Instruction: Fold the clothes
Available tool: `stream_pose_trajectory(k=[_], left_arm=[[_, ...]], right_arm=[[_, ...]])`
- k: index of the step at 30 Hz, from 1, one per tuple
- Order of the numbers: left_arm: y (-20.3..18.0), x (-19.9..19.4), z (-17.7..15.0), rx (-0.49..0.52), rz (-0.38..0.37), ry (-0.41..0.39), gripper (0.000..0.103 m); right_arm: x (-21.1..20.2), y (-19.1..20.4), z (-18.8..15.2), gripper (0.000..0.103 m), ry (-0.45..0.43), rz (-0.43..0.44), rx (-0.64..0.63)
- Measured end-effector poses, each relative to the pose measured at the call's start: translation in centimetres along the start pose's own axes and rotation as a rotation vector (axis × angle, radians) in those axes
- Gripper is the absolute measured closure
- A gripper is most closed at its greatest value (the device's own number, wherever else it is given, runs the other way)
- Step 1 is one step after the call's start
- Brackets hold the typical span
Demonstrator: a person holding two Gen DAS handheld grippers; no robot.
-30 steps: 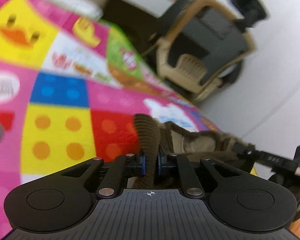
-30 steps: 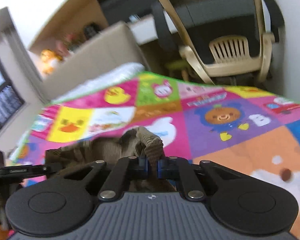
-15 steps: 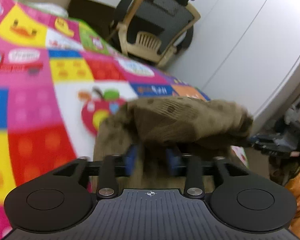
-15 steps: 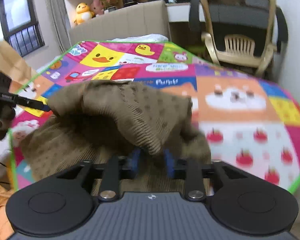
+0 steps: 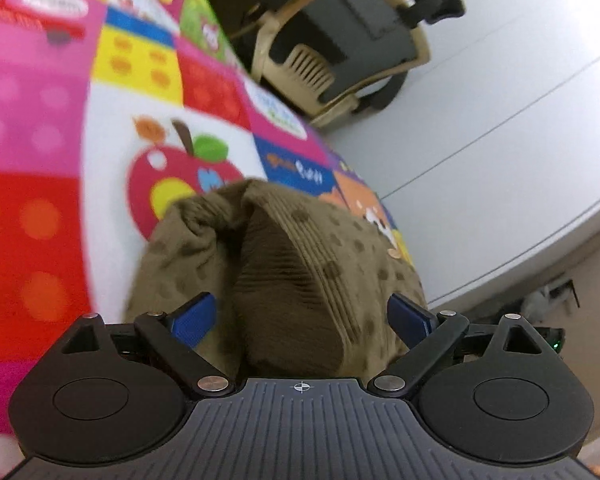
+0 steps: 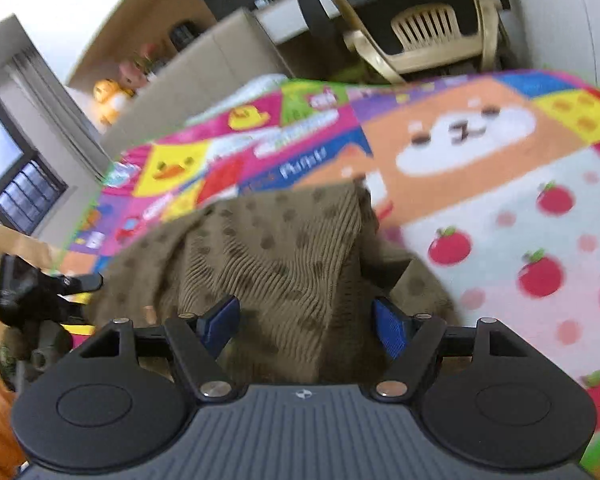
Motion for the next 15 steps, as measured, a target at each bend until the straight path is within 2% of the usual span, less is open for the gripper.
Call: stream_pose_trajectory(k=[1, 2, 3, 4, 5, 6, 8, 10, 13, 15], left_arm=[[0.0, 0.8, 0.0, -0.009, 0.003, 0.005, 0.008], [-0.1, 1.5, 0.1, -0.009, 0.016, 0.003, 0.016], [-0.3, 1.9, 0.3, 0.004, 0.027, -0.002, 0.028], [-0.6, 2.2, 0.4, 0.021, 0.037, -0.008, 0.052], [-1.2, 2.1, 0.5, 0.052, 0.041, -0.018, 0.069], [-2.0, 1.8, 0.6, 0.087, 0.043, -0.032, 0.074], [-4.1, 0.1, 0.6, 0.168, 0.032, -0.074, 0.083], [-5.8, -2.2, -0.4, 0.2, -0.006, -0.092, 0.084], [-7.2, -5.5, -3.2, 0.251, -0.043, -0.101, 0.084], [-6.9, -6.8, -5.4, 0.27, -0.044, -0.089, 0.083]], right_arm=[[0.4, 0.3, 0.2, 0.074, -0.002, -0.01, -0.025], [0.4, 0.9, 0.5, 0.096, -0.006, -0.022, -0.064], [-0.2, 1.5, 1.1, 0.096, -0.023, -0.037, -0.103], [-1.0, 2.2, 1.7, 0.096, -0.045, -0.038, -0.131], [-2.3, 2.9, 2.2, 0.096, -0.069, -0.034, -0.152], [-3.7, 3.6, 2.6, 0.096, -0.093, -0.029, -0.171], [-6.5, 5.0, 3.1, 0.096, -0.135, -0.017, -0.203], [-9.3, 6.2, 2.5, 0.096, -0.16, 0.001, -0.227], [-11.3, 6.8, 0.0, 0.096, -0.145, 0.005, -0.232], [-10.8, 6.1, -2.9, 0.095, -0.092, -0.013, -0.217]])
Point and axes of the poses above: each gripper's, at about its wrist camera, not at the fingertips, and x roughly the way its jaws point, y to its left, z to its top, the point moved 10 cm from there along x, roughly the way its jaws point, and after that the axes turned 12 degrees about -x, right-handed, at the moved point
